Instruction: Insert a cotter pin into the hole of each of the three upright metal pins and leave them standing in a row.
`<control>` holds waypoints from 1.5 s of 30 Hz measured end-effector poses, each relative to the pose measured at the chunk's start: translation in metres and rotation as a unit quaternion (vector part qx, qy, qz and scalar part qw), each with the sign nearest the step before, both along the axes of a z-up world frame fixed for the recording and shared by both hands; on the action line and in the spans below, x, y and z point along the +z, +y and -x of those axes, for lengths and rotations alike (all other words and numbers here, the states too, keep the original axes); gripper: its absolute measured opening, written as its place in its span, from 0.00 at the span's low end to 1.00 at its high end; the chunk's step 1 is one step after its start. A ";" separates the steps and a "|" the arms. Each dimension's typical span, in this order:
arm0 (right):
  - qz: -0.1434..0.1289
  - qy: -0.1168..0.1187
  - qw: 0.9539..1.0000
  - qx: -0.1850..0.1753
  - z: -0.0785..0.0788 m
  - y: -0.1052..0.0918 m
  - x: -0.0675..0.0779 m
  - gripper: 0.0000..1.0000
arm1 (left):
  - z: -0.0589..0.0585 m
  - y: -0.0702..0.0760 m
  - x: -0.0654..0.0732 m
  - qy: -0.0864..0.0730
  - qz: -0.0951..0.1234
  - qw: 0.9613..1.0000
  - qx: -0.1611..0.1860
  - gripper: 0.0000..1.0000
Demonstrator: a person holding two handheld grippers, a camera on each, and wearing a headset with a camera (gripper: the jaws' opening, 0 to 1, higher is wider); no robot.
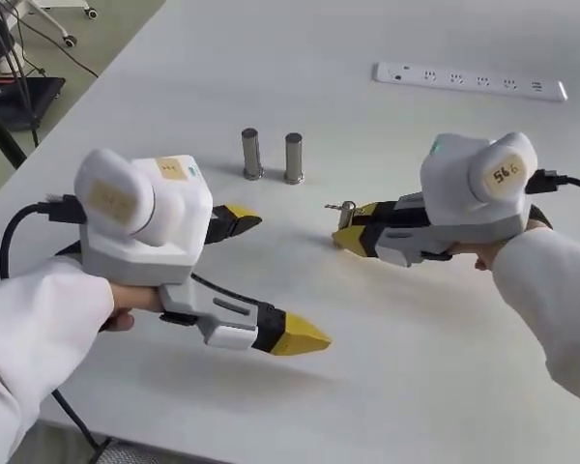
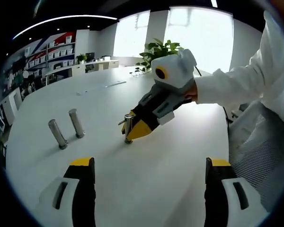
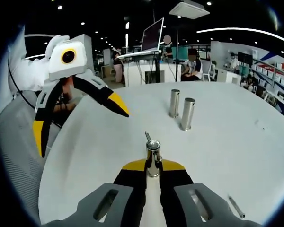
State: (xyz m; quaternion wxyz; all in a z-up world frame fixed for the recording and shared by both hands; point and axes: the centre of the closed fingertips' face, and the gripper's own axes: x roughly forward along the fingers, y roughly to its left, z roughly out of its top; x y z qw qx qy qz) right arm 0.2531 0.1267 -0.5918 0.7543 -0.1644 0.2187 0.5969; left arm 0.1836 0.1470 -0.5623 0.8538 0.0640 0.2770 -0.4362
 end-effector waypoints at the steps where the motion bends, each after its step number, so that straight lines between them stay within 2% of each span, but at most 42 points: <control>1: 0.000 0.003 1.000 -0.003 0.000 -0.001 0.000 0.04 | 0.000 0.000 0.000 0.000 0.000 1.000 0.000 0.97; 5: -0.002 0.000 1.000 0.005 0.001 0.001 0.000 0.04 | 0.000 -0.002 0.004 -0.004 -0.002 1.000 -0.004 0.97; 6: -0.004 0.009 1.000 -0.001 0.002 0.000 0.000 0.04 | 0.000 -0.003 0.004 -0.004 -0.001 1.000 -0.005 0.97; 10: 0.005 -0.003 1.000 0.007 0.003 0.002 0.001 0.06 | -0.002 -0.004 0.008 -0.007 0.000 1.000 -0.005 0.97; 11: 0.003 -0.002 1.000 0.010 0.005 0.003 0.002 0.10 | -0.002 -0.004 0.009 -0.008 0.000 1.000 -0.005 0.97; 13: 0.008 -0.009 1.000 0.007 0.005 0.004 0.002 0.26 | -0.002 -0.004 0.010 -0.008 -0.001 1.000 -0.005 0.97; 15: 0.017 -0.012 1.000 0.002 0.006 0.000 0.004 0.29 | -0.003 -0.005 0.012 -0.011 -0.001 1.000 -0.006 0.98; 18: 0.002 -0.008 1.000 -0.011 0.011 -0.006 0.016 0.34 | -0.002 -0.006 0.017 -0.016 0.002 1.000 -0.007 0.98; 21: -0.023 0.019 0.999 -0.025 0.021 -0.015 0.034 0.40 | -0.001 -0.007 0.021 -0.017 0.009 1.000 -0.006 0.98; 26: -0.041 0.022 0.998 -0.037 0.035 -0.037 0.060 0.52 | -0.001 -0.007 0.029 -0.021 0.027 0.999 0.002 0.99; 28: -0.045 0.027 0.998 -0.041 0.039 -0.041 0.064 0.58 | -0.002 -0.005 0.032 -0.024 0.031 0.999 0.006 0.99; 32: -0.048 0.033 0.997 -0.049 0.055 -0.058 0.075 0.69 | -0.002 0.001 0.036 -0.027 0.032 0.999 0.013 0.99; 34: -0.045 0.030 0.997 -0.051 0.062 -0.063 0.076 0.75 | -0.002 0.004 0.039 -0.029 0.034 0.999 0.016 0.99; 38: -0.055 0.041 0.996 -0.056 0.077 -0.066 0.076 0.83 | 0.002 0.008 0.045 -0.030 0.040 0.999 0.015 0.99; 43: -0.049 0.053 0.993 -0.095 0.087 -0.077 0.068 0.92 | 0.008 0.013 0.047 -0.028 0.037 0.999 0.007 0.99; 44: -0.043 0.049 0.993 -0.101 0.088 -0.079 0.065 0.95 | 0.008 0.014 0.047 -0.027 0.036 0.999 0.007 0.99; 45: -0.025 0.042 0.993 -0.103 0.090 -0.083 0.060 0.98 | 0.007 0.017 0.046 -0.026 0.035 0.999 0.010 0.99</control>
